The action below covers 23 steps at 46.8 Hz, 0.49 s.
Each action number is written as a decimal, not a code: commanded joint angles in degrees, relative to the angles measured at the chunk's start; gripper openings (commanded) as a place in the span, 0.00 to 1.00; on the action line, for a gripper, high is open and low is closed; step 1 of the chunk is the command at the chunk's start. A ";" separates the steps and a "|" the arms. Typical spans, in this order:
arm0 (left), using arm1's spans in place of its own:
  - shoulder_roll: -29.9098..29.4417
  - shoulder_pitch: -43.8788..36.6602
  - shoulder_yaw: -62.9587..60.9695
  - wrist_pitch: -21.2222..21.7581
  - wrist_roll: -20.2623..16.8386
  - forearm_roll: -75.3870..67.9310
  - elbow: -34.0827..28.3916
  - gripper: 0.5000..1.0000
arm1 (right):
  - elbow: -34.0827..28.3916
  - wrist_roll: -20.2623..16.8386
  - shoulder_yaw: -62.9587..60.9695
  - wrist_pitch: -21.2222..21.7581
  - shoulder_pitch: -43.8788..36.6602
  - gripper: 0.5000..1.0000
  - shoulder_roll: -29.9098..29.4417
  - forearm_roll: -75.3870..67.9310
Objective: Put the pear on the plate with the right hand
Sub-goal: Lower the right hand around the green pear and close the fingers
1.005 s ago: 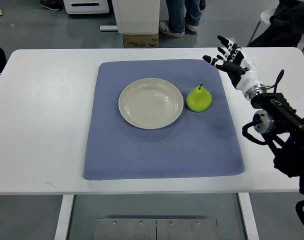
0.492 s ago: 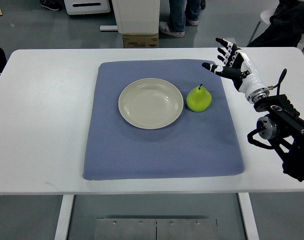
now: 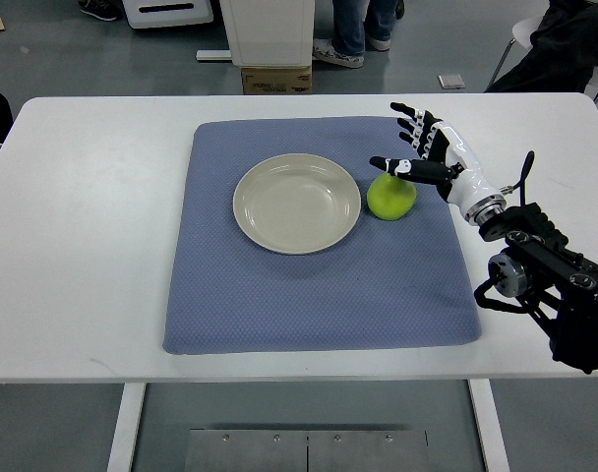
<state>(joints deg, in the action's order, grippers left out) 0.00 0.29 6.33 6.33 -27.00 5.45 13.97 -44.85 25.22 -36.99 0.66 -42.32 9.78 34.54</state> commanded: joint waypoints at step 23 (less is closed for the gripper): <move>0.00 -0.03 0.00 0.00 0.02 0.00 0.00 1.00 | 1.96 3.43 4.38 -2.06 0.66 1.00 -0.47 0.09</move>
<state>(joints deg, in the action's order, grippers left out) 0.00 0.26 6.32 6.33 -26.99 5.45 13.98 -42.99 28.23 -33.15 -0.60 -41.68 9.64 34.64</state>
